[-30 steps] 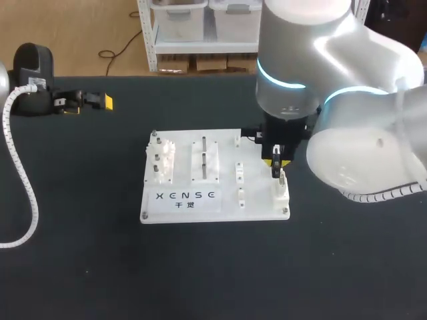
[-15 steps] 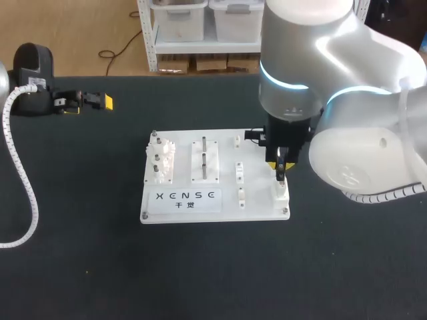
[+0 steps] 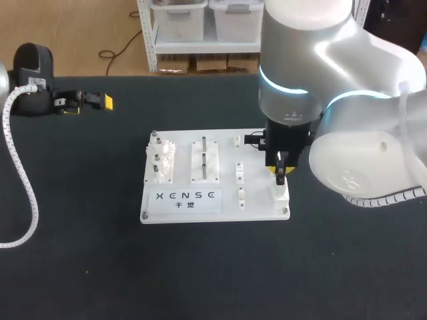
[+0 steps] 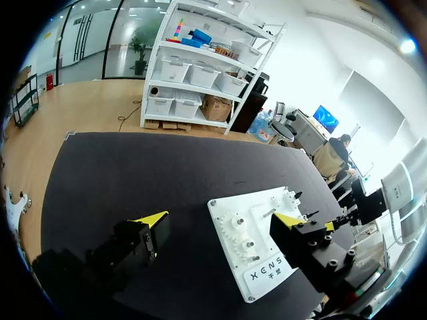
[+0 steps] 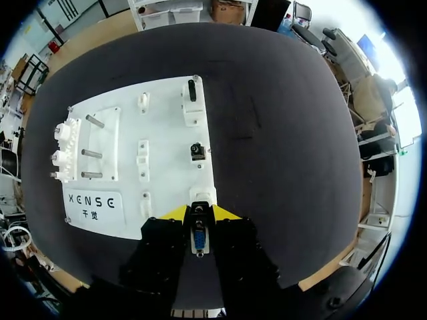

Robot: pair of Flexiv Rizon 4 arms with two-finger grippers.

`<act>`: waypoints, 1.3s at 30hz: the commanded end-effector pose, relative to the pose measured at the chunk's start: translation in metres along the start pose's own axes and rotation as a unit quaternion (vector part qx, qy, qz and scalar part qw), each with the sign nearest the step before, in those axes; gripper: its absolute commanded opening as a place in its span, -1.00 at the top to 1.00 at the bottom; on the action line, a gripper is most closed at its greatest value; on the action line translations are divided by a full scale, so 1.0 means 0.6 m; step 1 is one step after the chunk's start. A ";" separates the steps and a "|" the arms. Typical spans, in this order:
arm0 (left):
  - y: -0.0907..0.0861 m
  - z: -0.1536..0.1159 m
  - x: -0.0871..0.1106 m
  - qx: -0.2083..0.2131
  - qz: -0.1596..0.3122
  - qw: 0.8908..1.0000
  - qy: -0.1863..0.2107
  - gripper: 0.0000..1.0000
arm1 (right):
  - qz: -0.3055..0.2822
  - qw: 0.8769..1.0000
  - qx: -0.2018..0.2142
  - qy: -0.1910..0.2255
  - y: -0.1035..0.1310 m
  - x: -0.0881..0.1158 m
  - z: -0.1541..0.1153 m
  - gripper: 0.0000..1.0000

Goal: Insert the USB connector, Ethernet cable, and multi-pin plug into their matching sockets one by one.

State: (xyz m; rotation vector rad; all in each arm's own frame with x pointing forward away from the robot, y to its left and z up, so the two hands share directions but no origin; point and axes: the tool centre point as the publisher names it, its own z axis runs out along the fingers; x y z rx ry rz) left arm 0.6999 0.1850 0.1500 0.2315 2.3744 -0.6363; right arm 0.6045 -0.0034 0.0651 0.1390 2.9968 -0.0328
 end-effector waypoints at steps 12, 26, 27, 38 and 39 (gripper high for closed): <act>0.000 0.000 0.000 0.000 0.000 1.000 0.000 -1.00 | -0.001 1.000 0.005 -0.004 -0.009 0.001 0.005 1.00; 0.000 0.000 0.000 0.000 0.000 1.000 0.000 -1.00 | -0.004 1.000 0.006 -0.003 -0.009 0.002 0.010 1.00; 0.000 0.000 0.000 0.000 0.000 1.000 0.000 -1.00 | -0.004 1.000 0.006 -0.003 -0.009 0.003 0.010 1.00; 0.000 0.000 0.000 0.000 0.000 1.000 0.000 -1.00 | 0.004 1.000 0.000 -0.013 -0.017 0.007 0.021 1.00; 0.000 0.000 0.000 0.000 0.000 1.000 0.000 -1.00 | 0.006 1.000 -0.002 -0.014 -0.017 0.008 0.021 1.00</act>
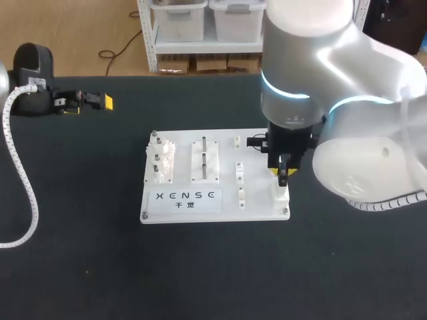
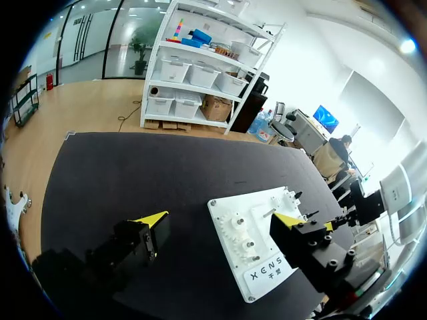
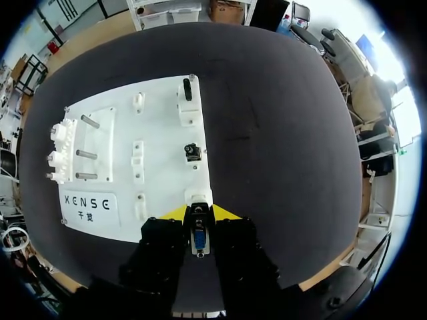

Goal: Insert the USB connector, Ethernet cable, and multi-pin plug into their matching sockets one by one.

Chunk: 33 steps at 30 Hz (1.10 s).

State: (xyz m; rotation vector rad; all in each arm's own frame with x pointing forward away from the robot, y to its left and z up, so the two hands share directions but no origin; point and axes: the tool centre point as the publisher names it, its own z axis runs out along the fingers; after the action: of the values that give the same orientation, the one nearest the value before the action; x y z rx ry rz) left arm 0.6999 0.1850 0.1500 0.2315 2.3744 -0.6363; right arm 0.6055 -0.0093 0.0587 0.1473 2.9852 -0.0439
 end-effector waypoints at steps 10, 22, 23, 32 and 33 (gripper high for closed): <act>0.000 0.000 0.000 0.000 0.000 1.000 0.000 -1.00 | -0.003 0.999 -0.009 -0.032 -0.003 0.019 0.009 1.00; 0.000 0.000 0.000 0.000 0.000 1.000 0.000 -1.00 | 0.004 0.999 -0.009 -0.041 -0.006 0.027 0.026 1.00; 0.000 0.000 0.000 0.000 0.000 1.000 0.000 -1.00 | 0.005 0.999 -0.009 -0.041 -0.005 0.028 0.029 1.00; 0.000 0.000 0.000 0.000 0.000 1.000 0.000 -1.00 | 0.011 1.000 -0.005 -0.023 -0.001 0.025 0.054 1.00; 0.000 0.000 0.000 0.000 0.000 1.000 0.000 -1.00 | 0.012 1.000 -0.005 -0.021 -0.001 0.024 0.053 1.00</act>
State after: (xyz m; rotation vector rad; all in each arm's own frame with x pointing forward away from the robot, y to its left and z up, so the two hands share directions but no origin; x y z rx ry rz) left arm 0.6999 0.1850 0.1500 0.2315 2.3744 -0.6363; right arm 0.5987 -0.0112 0.0516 0.1753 2.9268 -0.0195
